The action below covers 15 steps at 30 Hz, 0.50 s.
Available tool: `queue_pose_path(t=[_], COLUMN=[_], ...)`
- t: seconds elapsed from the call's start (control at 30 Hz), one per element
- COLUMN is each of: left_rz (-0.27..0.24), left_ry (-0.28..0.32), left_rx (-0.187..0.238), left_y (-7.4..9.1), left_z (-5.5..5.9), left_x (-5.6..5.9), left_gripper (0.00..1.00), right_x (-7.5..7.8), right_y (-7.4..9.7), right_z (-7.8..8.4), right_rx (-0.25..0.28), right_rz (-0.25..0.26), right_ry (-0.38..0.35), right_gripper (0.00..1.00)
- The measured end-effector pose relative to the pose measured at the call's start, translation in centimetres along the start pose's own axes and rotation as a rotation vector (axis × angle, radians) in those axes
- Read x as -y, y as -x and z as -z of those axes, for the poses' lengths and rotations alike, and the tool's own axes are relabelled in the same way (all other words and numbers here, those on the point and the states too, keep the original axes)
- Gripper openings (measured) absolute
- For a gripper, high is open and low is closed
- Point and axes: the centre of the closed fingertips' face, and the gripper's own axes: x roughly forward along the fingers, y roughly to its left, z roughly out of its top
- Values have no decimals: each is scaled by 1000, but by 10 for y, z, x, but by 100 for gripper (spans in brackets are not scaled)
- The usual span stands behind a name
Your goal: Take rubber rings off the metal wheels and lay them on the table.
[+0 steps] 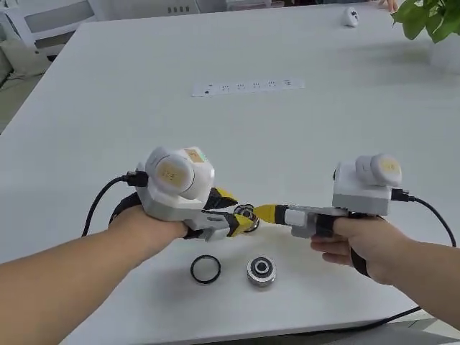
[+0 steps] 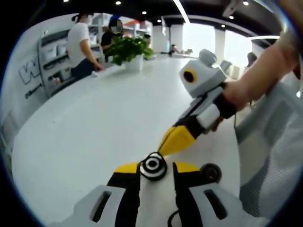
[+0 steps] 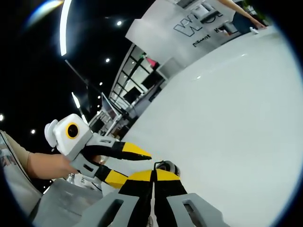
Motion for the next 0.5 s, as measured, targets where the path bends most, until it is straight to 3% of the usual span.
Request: queue_pose_path(t=[0.3, 0.5], left_rz=[-10, 4], left_ry=[5, 11], left_rx=[12, 32], left_y=[20, 32], left_z=[-1, -1], left_x=[-4, 0], left_gripper=[37, 44], right_x=[-5, -9], right_y=[0, 0], right_z=[0, 0], right_rx=[-8, -14], right_rz=[-1, -6], right_ry=[3, 6], right_gripper=[0, 0])
